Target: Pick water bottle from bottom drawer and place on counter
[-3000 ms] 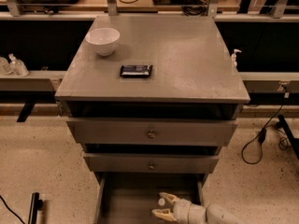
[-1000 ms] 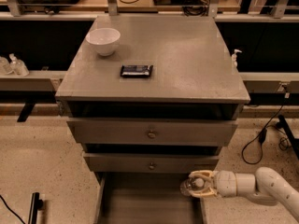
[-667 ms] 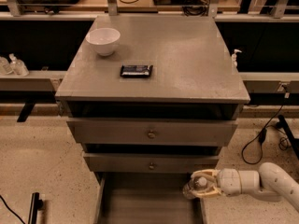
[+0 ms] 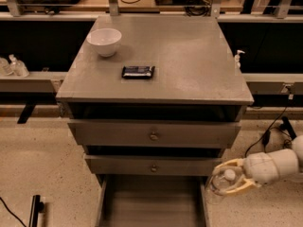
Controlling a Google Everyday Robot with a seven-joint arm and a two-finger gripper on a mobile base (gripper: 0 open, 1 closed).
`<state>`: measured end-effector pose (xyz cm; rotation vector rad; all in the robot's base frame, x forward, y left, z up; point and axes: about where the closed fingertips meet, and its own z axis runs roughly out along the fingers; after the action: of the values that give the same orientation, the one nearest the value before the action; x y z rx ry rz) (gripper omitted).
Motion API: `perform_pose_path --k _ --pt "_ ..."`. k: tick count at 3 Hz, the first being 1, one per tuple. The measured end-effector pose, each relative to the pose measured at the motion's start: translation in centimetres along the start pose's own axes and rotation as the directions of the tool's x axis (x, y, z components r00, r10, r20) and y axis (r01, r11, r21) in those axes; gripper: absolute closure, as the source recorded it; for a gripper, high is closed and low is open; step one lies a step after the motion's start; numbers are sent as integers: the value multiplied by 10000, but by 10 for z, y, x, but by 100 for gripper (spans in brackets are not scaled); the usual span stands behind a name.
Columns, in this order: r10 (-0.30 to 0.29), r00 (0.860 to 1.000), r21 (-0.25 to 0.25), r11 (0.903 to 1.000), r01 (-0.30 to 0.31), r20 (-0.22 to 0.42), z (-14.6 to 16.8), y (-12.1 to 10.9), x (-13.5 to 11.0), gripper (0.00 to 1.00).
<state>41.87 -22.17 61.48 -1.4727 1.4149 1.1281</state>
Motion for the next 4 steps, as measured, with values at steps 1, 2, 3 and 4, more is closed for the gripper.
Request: perform_pose_path --k 1,2,3,4 --pt "-324 9956 -221 9993 306 -884 -41 -7 -75 100" --pt "-1510 9871 274 9879 1526 -535 -89 -15 -151 100" --pt "-1897 9803 735 9784 1934 -546 -102 -28 -167 100" --pt "-1887 9804 841 9776 1931 -573 -100 -34 -168 100"
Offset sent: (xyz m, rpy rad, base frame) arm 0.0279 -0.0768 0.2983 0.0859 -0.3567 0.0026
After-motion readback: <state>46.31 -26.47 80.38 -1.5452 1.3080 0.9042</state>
